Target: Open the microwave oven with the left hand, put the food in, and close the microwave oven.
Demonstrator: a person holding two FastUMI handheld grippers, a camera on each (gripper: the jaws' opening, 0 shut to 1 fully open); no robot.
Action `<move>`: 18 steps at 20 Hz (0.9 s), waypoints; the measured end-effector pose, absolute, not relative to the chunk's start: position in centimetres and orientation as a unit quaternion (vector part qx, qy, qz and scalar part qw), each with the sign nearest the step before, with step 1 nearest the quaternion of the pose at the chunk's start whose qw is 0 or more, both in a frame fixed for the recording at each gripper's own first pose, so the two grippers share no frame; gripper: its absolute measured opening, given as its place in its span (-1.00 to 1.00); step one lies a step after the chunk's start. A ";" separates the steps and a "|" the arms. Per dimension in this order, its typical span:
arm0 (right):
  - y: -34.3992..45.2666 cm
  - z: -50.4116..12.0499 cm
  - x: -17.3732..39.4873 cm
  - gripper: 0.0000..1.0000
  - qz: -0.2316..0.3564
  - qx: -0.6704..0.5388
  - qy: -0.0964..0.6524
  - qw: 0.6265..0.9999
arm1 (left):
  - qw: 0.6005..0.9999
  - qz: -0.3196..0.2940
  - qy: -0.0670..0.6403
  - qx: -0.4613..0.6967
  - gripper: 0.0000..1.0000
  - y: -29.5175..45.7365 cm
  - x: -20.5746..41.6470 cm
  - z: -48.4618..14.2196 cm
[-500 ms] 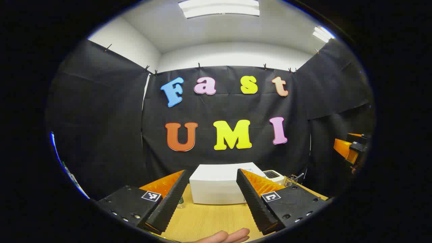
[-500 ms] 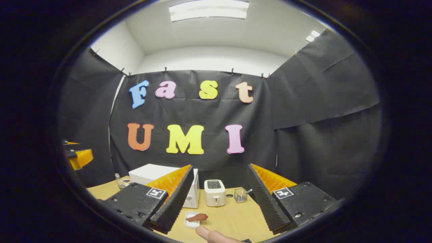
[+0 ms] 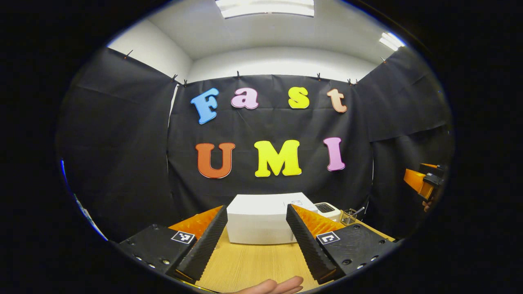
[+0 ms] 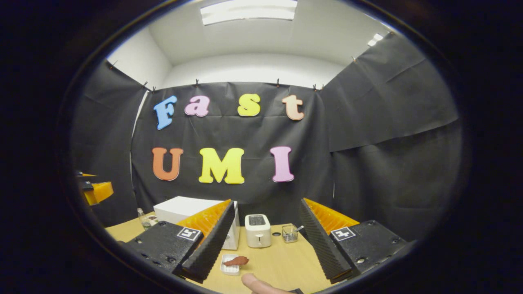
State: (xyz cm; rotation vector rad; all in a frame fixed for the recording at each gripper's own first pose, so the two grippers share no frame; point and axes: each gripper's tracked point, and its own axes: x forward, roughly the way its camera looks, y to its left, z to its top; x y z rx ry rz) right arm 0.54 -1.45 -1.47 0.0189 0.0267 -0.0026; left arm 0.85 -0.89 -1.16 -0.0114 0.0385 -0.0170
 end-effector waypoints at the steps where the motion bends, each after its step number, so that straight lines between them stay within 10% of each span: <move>1: -1.6 -1.7 0.6 1.00 -0.002 0.011 0.014 1.000 | 1.000 -0.007 0.021 -0.006 0.84 -0.9 0.8 -1.3; 18: -3.1 -4.1 1.4 1.00 0.005 0.020 0.019 1.000 | 0.994 -0.061 0.082 -0.028 0.84 -8.1 11.3 -12.4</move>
